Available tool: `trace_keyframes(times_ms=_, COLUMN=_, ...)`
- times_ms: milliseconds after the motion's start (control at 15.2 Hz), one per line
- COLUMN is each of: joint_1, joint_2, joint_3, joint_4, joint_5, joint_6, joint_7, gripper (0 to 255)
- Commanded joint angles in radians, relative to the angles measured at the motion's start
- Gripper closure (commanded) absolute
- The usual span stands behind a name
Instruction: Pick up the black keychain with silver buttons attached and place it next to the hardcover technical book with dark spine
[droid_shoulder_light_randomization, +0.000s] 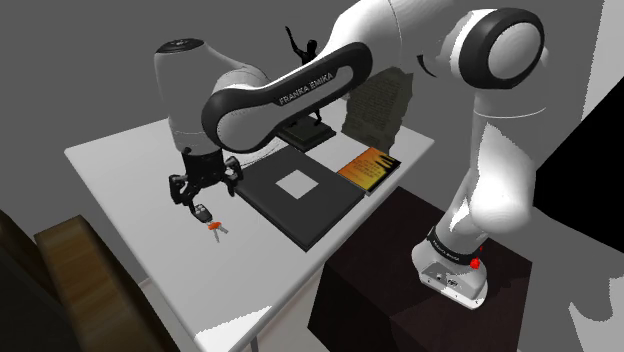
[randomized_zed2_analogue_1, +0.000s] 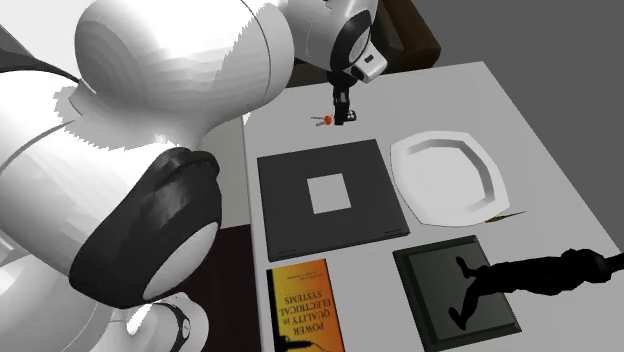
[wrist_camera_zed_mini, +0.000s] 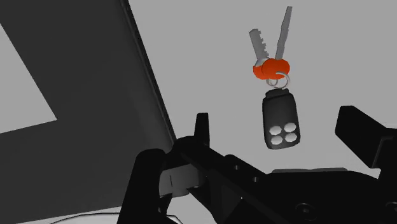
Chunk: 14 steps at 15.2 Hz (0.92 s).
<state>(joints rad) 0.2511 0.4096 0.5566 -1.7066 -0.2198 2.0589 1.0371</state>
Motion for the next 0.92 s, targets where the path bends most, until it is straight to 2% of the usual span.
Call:
trace_keyframes(times_ms=0, joint_1=0.045, joint_2=0.088, joint_3=-0.015, joint_4=0.092, joint_5=-0.040, joint_6=-0.014, joint_7=0.034, gripper=0)
trace_keyframes(times_ms=462, joint_1=0.054, joint_2=0.129, joint_3=-0.031, joint_4=0.056, joint_5=-0.064, joint_6=0.059, joint_7=0.049, gripper=0)
trace_keyframes(times_ms=858, joint_1=0.055, joint_2=0.132, joint_3=-0.033, joint_4=0.053, joint_5=-0.066, joint_6=0.065, joint_7=0.050, gripper=0)
